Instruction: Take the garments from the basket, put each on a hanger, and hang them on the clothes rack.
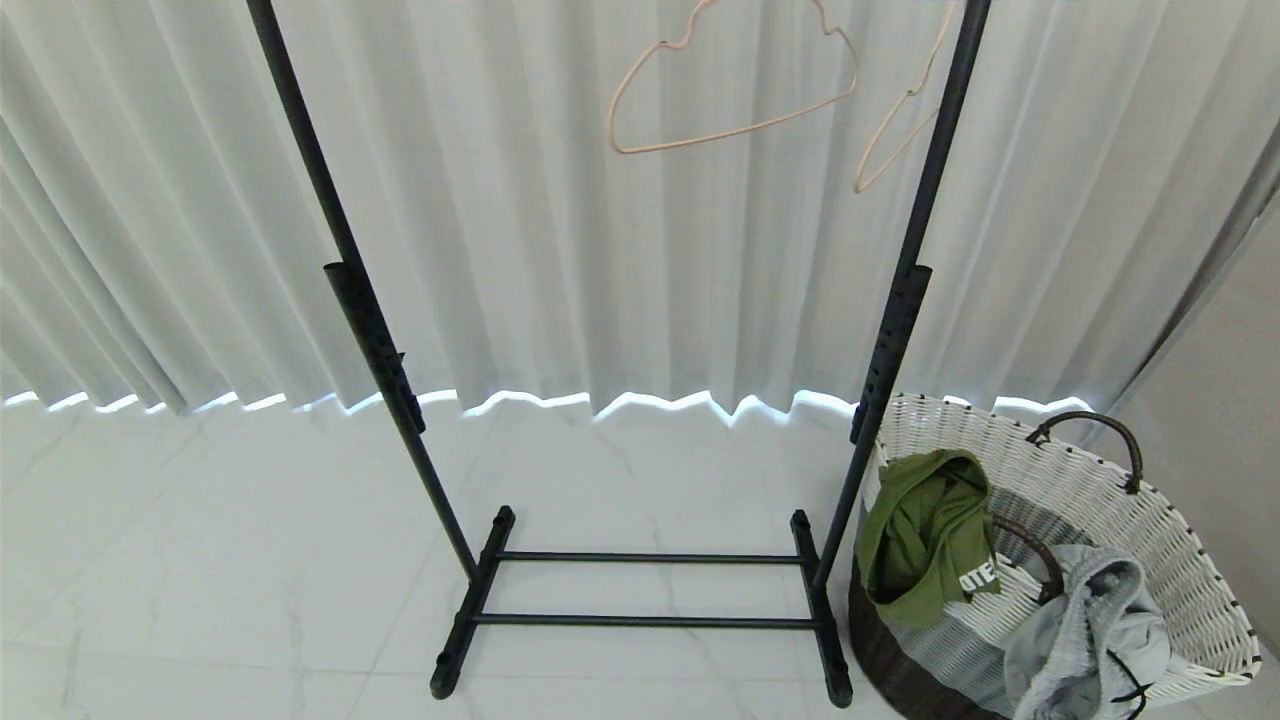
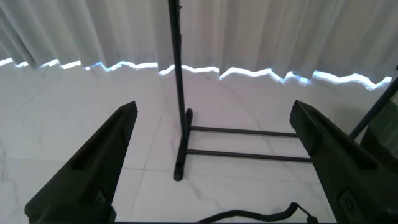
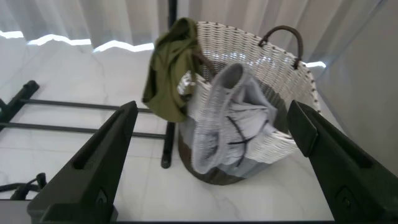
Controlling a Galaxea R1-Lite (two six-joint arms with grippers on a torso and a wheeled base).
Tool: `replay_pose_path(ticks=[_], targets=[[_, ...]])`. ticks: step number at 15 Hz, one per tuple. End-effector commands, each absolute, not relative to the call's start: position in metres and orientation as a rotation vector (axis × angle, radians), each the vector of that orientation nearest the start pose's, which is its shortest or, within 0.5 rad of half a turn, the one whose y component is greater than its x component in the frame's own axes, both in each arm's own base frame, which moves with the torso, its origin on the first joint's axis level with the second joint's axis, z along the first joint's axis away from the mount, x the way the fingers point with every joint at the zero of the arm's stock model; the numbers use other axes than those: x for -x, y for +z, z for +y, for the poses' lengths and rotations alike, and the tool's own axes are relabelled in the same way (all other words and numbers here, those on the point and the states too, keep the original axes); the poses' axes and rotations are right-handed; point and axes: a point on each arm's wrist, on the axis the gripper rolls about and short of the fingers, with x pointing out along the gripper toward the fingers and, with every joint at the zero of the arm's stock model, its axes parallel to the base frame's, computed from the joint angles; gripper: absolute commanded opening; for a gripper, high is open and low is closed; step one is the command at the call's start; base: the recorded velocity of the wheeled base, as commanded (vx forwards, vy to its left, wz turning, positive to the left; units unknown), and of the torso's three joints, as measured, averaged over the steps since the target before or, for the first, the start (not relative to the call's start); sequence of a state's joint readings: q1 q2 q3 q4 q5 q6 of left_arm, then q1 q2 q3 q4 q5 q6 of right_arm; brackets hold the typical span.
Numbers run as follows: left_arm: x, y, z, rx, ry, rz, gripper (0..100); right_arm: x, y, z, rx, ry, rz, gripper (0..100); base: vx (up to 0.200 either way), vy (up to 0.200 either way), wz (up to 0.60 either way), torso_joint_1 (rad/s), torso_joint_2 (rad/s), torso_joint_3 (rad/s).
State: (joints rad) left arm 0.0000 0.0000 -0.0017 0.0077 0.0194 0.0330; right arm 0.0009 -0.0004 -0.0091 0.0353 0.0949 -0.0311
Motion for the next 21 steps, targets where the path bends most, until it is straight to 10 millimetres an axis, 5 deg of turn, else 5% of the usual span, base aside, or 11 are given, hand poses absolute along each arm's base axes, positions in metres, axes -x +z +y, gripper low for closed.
replay_pose_path(ticks=[1,12,21], targets=[[0.0228,0.0752,0.0004,-0.032,0.020,0.008,100,0.0236,0.0744,0.0021,0.031,0.097,0.025,100,0.000,0.000,0.00,0.000,0.00,0.000],[0.0228,0.0752,0.0004,-0.026,0.020,0.008,100,0.0236,0.0744,0.0021,0.026,0.097,0.025,100,0.000,0.000,0.00,0.000,0.00,0.000],[0.0229,0.0751,0.0004,-0.023,0.020,0.006,100,0.0235,0.0745,0.0022,0.077,0.102,0.024,100,0.156,0.000,0.00,0.000,0.00,0.003]])
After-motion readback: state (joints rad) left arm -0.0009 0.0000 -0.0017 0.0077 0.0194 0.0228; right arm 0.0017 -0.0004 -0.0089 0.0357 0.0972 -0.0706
